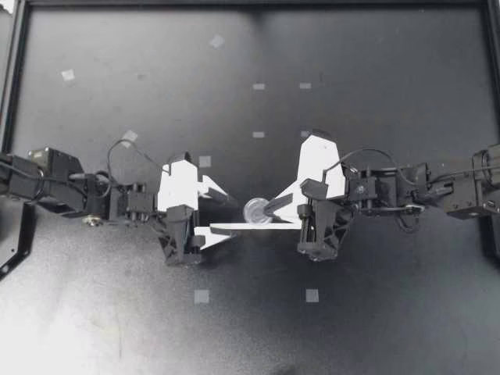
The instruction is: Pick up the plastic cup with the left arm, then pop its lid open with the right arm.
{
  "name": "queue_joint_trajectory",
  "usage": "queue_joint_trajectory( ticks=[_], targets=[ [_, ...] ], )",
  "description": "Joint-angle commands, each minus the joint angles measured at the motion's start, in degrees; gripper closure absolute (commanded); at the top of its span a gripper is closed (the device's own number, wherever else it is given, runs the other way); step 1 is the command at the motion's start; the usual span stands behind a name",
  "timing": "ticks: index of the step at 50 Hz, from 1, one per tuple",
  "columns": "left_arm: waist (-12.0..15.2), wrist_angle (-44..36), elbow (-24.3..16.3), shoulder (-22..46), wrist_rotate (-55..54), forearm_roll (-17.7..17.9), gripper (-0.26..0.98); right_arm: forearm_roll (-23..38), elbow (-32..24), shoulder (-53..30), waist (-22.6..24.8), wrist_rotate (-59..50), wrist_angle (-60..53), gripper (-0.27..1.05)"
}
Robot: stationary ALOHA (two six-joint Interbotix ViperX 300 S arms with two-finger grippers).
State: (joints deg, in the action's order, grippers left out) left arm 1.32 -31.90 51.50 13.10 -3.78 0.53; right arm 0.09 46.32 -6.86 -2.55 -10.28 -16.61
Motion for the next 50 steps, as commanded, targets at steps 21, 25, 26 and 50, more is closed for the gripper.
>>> queue_joint_trajectory(
  ticks=[21,25,26,50],
  targets=[
    [0.7,-0.7,-2.6,1.0,0.9,0.0,0.12,0.0,-1.1,-0.6,-0.4,-0.2,-0.2,0.91],
    [0.7,-0.7,-3.3,2.0,0.8,0.0,0.12,0.1,-1.1,-0.6,-0.4,-0.2,-0.2,0.91],
    [0.7,-0.7,-3.4,2.2,0.8,0.0,0.12,0.1,-1.1,-0.6,-0.4,-0.2,-0.2,0.91],
    [0.8,-0.7,-4.9,3.7,1.3,0.0,0.12,0.1,-1.7,-1.6,-0.5,-0.2,-0.4,0.91]
  ],
)
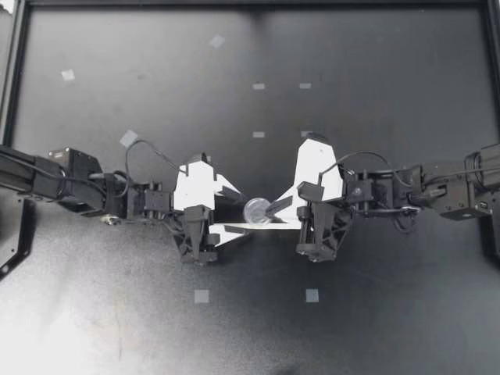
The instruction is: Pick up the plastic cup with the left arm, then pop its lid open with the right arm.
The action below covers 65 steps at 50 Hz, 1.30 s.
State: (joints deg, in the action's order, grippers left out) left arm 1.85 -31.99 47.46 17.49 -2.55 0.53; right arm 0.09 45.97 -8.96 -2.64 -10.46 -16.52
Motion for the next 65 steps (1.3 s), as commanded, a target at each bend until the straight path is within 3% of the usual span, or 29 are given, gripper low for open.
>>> queue_joint_trajectory(
  ticks=[1,65],
  targets=[
    [0.3,-0.6,-1.0,-0.6,0.1,0.0,0.12,0.1,-1.3,0.4,-0.4,0.0,-0.4,0.91],
    [0.4,-1.1,-3.2,1.8,0.2,0.0,0.13,0.1,-1.7,-0.9,-0.6,-0.8,2.8,0.91]
  ],
)
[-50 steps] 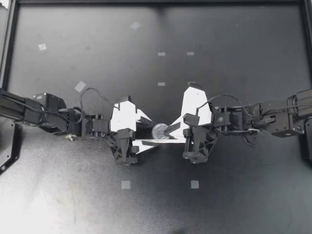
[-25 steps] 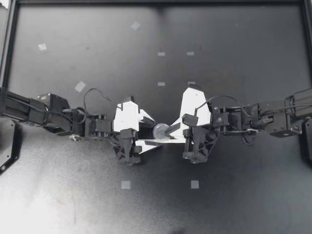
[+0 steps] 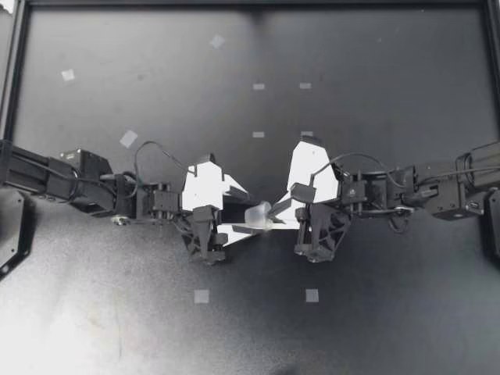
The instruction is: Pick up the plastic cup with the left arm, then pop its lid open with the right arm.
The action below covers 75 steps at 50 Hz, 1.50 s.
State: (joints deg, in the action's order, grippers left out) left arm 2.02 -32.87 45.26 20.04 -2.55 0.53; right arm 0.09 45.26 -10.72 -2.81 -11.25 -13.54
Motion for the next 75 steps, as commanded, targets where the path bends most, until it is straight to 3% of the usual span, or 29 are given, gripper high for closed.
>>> queue_joint_trajectory(
  ticks=[1,12,24,31,39,44,49,54,57,67,75],
  targets=[
    [0.3,-0.2,-1.0,-0.8,0.2,0.0,0.13,0.1,-1.1,0.9,-0.4,0.0,-0.2,0.91],
    [0.2,1.3,-1.4,-0.8,0.2,0.0,0.17,0.1,-0.9,1.1,-0.4,0.0,-0.1,0.91],
    [0.3,2.4,-1.8,-0.8,0.3,-0.1,0.41,0.1,-0.8,1.5,-0.4,0.0,0.1,0.91],
    [0.3,2.4,-1.6,-1.1,0.2,-0.2,0.48,0.0,-0.4,3.2,-0.7,-0.4,1.9,0.9],
    [0.3,1.8,0.8,-5.1,0.3,-0.2,0.49,-2.5,2.6,11.4,-0.6,-4.5,9.1,0.89],
    [0.2,-0.7,3.4,-9.8,1.2,-0.1,0.49,-3.6,6.2,18.8,1.4,-10.3,9.4,0.8],
    [0.2,-8.3,6.7,-14.8,3.4,-0.2,0.49,-4.7,9.2,24.9,3.8,-19.2,1.0,0.57],
    [0.2,-14.6,8.6,-17.6,5.3,-0.2,0.49,-4.9,12.8,26.6,5.2,-32.6,-15.7,0.17],
    [0.2,-16.2,9.0,-18.2,6.0,-0.2,0.5,-4.3,14.9,25.0,5.2,-39.2,-25.2,0.0],
    [0.2,-16.4,7.6,-17.1,6.2,-0.2,0.5,-4.2,14.9,10.3,4.8,-47.4,-46.8,0.07],
    [0.2,-16.4,7.1,-17.0,6.1,-0.4,0.5,-3.8,12.9,4.9,3.5,-47.9,-50.4,0.07]
  ],
)
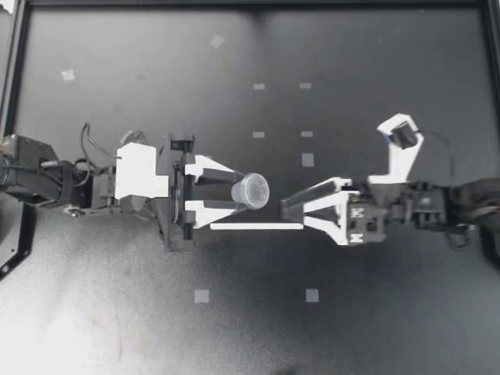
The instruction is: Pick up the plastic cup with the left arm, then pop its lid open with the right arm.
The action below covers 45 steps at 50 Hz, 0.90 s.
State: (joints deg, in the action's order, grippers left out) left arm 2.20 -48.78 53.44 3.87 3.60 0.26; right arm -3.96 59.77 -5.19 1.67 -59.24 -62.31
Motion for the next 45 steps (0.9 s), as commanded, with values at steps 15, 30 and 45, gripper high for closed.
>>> queue_joint_trajectory(
  ticks=[15,30,45],
  targets=[
    [0.0,-0.5,-1.1,-0.6,0.0,-0.3,0.5,6.0,-4.7,1.1,-4.7,0.2,-2.0,0.07],
    [0.0,-0.5,-0.4,-0.5,-0.1,-0.2,0.5,13.3,-6.2,11.6,-4.6,0.6,-13.1,0.07],
    [0.0,-0.6,-0.3,-0.4,-0.3,-0.2,0.5,12.3,-4.4,14.1,-4.7,4.0,-10.7,0.07]
  ],
)
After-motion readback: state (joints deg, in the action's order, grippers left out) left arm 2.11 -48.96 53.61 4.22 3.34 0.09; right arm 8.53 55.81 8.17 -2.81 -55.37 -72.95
